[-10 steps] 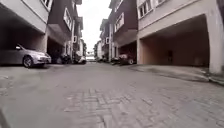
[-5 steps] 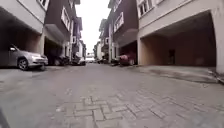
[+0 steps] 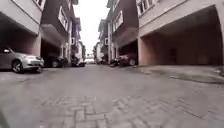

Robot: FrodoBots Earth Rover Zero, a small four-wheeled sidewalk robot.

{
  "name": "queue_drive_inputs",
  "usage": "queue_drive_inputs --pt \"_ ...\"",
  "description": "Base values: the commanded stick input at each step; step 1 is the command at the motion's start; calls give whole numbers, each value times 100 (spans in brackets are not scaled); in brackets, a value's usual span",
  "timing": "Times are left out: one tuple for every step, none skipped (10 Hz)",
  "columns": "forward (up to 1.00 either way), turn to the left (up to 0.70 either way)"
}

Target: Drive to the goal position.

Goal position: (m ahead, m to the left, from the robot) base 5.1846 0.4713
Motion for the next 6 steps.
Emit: queue_drive_inputs --pt "70 0" --pt "70 0" --pt "70 0" --pt "70 0" --pt "70 0" --pt "70 0"
